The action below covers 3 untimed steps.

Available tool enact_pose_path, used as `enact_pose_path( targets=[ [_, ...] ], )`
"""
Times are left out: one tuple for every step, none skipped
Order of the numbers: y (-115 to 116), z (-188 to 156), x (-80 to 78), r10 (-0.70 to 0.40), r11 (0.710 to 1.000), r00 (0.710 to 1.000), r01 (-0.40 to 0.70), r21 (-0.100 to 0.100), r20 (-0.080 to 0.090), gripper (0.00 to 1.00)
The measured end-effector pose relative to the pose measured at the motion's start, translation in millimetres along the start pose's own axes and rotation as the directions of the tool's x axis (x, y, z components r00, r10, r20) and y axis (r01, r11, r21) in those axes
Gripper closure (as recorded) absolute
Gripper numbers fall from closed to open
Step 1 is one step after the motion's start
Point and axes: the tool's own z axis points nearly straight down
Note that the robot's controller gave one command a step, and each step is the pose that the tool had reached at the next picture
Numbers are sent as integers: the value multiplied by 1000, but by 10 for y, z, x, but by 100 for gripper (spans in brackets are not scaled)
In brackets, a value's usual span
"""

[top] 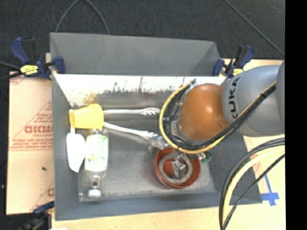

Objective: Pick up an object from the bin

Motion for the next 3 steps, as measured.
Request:
enact_pose_path(
  targets=[
    [-213, 31, -5, 189, 982, 982, -189, 4, 12, 100],
    [-213, 31, -5, 189, 982, 982, -189, 4, 12, 100],
    [-67, 44, -100, 26, 1000, 1000, -26, 9, 12, 100]
  ],
)
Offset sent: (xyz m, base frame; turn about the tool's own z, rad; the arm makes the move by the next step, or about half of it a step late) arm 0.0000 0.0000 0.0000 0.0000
